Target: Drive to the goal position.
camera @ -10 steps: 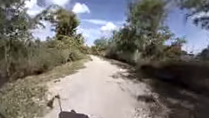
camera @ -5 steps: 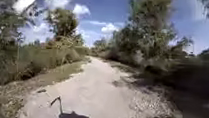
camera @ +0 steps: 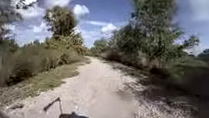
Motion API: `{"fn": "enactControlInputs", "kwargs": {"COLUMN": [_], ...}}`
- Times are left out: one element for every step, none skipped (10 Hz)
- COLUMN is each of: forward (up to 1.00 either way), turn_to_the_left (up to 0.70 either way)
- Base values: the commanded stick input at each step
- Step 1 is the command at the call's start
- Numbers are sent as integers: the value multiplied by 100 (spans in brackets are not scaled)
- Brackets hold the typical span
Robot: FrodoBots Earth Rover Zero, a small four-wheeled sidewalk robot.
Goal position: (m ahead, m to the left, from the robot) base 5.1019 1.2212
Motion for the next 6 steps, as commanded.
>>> {"fn": "enactControlInputs", "kwargs": {"forward": [85,85,85,85,85,85], "turn_to_the_left": [0,0,0,0,0,0]}}
